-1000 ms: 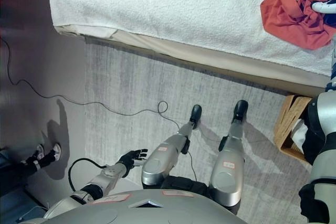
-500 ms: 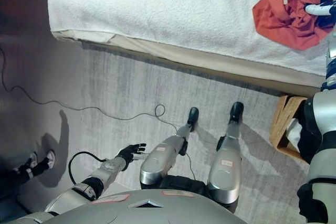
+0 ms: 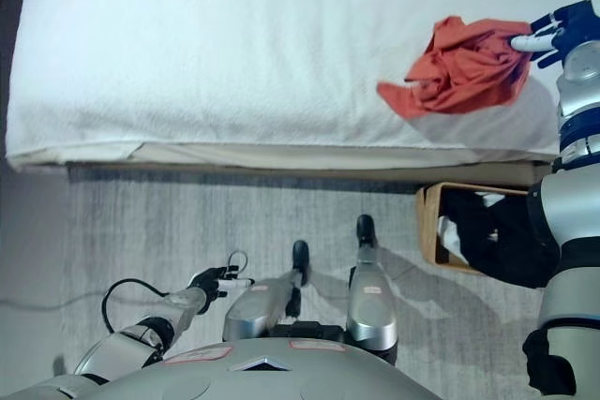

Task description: Put the clothes on the bed into the basket.

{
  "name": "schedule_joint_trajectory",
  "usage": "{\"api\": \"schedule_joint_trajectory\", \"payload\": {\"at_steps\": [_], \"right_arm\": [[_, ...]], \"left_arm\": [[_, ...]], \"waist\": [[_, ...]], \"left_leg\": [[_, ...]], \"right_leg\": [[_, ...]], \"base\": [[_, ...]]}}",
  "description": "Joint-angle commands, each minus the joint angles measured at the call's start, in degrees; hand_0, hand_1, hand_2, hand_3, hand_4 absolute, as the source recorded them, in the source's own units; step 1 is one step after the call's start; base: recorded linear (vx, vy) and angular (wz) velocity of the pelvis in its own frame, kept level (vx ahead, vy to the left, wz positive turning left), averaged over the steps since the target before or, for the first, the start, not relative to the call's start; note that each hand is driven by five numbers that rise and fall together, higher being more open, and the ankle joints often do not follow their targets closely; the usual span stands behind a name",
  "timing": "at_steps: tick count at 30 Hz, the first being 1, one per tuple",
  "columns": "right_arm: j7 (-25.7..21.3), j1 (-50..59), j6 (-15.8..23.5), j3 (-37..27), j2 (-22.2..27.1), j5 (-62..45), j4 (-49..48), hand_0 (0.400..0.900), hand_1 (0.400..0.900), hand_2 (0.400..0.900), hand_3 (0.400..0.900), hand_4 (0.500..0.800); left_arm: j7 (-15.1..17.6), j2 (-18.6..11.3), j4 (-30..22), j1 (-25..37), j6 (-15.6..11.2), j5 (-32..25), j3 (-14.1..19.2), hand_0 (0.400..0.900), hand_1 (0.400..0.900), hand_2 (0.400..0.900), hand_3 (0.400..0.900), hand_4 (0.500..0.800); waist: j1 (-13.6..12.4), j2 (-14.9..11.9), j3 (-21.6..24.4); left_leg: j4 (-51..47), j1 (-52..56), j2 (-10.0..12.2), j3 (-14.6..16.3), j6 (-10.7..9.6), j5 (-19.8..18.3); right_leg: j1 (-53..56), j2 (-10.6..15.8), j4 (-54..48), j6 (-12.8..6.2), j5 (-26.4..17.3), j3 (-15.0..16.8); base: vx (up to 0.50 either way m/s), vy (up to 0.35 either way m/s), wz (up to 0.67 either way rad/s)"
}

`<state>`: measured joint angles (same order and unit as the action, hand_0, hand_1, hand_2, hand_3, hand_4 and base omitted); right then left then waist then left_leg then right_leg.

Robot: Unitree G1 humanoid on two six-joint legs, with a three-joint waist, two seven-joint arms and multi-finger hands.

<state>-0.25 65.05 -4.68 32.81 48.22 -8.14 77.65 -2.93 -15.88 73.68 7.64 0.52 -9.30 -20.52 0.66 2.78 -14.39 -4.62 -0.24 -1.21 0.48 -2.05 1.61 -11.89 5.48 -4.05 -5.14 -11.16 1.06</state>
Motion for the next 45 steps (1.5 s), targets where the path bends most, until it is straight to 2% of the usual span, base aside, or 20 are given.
{"api": "schedule_joint_trajectory", "payload": {"at_steps": [1,9,18,23,32,33,34,35,45], "right_arm": [[-1.2,0.6,2.5,2.5,5.4,1.5,-1.1,0.400,0.400,0.400,0.400,0.500],[-0.1,-1.5,2.0,1.0,9.6,2.2,0.6,0.400,0.400,0.400,0.400,0.500],[0.1,-3.9,1.4,-1.3,13.1,2.9,3.4,0.400,0.400,0.400,0.400,0.500],[0.1,-5.7,1.2,-2.9,13.9,3.0,3.8,0.400,0.400,0.400,0.400,0.500],[0.1,-8.3,1.1,-5.3,14.6,2.4,3.6,0.400,0.400,0.400,0.400,0.500],[0.2,-8.8,1.0,-5.4,14.8,2.5,3.6,0.553,0.553,0.553,0.553,0.592],[0.2,-8.8,1.0,-5.5,14.8,2.5,3.6,0.553,0.553,0.553,0.553,0.592],[0.1,-9.1,1.0,-5.9,14.9,2.2,3.3,0.900,0.900,0.900,0.900,0.800],[0.2,-10.3,0.8,-6.7,15.6,1.7,3.1,0.900,0.900,0.900,0.900,0.800]], "left_arm": [[0.7,-4.3,4.7,-3.2,0.8,2.5,-0.1,0.900,0.900,0.900,0.900,0.800],[0.8,-5.3,5.8,-3.8,1.4,3.4,1.8,0.900,0.900,0.900,0.900,0.800],[1.2,-6.8,5.4,-4.2,1.2,3.6,3.0,0.900,0.900,0.900,0.900,0.800],[1.4,-7.1,5.0,-3.9,1.1,3.6,2.9,0.900,0.900,0.900,0.900,0.800],[1.7,-6.9,4.6,-3.5,1.1,3.8,2.8,0.900,0.900,0.900,0.900,0.800],[1.7,-6.8,4.6,-3.5,1.1,3.8,2.8,0.900,0.900,0.900,0.900,0.800],[1.7,-6.9,4.6,-3.5,1.1,3.8,2.8,0.900,0.900,0.900,0.900,0.800],[1.8,-6.8,4.6,-3.6,1.1,3.8,2.9,0.900,0.900,0.900,0.900,0.800],[1.8,-6.7,4.8,-3.4,1.3,3.6,3.2,0.900,0.900,0.900,0.900,0.800]], "waist": [[0.5,-2.5,8.0],[2.8,-4.1,11.2],[4.9,-4.2,11.6],[5.7,-3.8,11.6],[6.1,-3.0,11.2],[6.1,-2.8,11.1],[6.1,-2.8,11.1],[6.2,-2.7,11.1],[6.0,-2.2,10.9]], "left_leg": [[6.6,1.6,1.1,2.8,-0.1,-10.7],[6.2,6.0,0.8,6.1,1.1,-12.3],[6.6,7.9,-0.3,9.6,2.4,-13.8],[7.3,8.4,-0.6,10.7,2.8,-14.4],[7.5,8.5,-0.7,11.0,2.7,-14.6],[7.4,8.5,-0.7,10.8,2.6,-14.5],[7.4,8.5,-0.7,10.8,2.6,-14.5],[7.4,8.4,-0.7,10.7,2.5,-14.4],[6.8,8.2,-0.5,9.7,2.2,-13.8]], "right_leg": [[-0.9,2.6,4.8,-4.29,5.3,1.3],[1.0,1.6,4.9,-5.34,4.6,4.3],[0.3,1.0,4.9,-6.50,2.9,7.4],[0.3,0.9,4.7,-6.88,2.3,8.1],[0.2,1.1,4.5,-6.95,2.0,7.9],[0.2,1.2,4.4,-6.91,1.9,7.7],[0.3,1.2,4.4,-6.91,1.9,7.6],[0.3,1.2,4.4,-6.90,1.8,7.6],[0.5,1.6,4.1,-6.46,1.8,6.7]], "base": [[0.05,0.065,-0.39],[0.01,0.058,-0.32],[-0.03,0.040,-0.34],[-0.01,0.018,-0.16],[0.00,-0.003,-0.03],[0.00,-0.014,0.06],[0.00,-0.019,0.08],[-0.01,-0.012,0.05],[-0.01,-0.014,0.05]]}}
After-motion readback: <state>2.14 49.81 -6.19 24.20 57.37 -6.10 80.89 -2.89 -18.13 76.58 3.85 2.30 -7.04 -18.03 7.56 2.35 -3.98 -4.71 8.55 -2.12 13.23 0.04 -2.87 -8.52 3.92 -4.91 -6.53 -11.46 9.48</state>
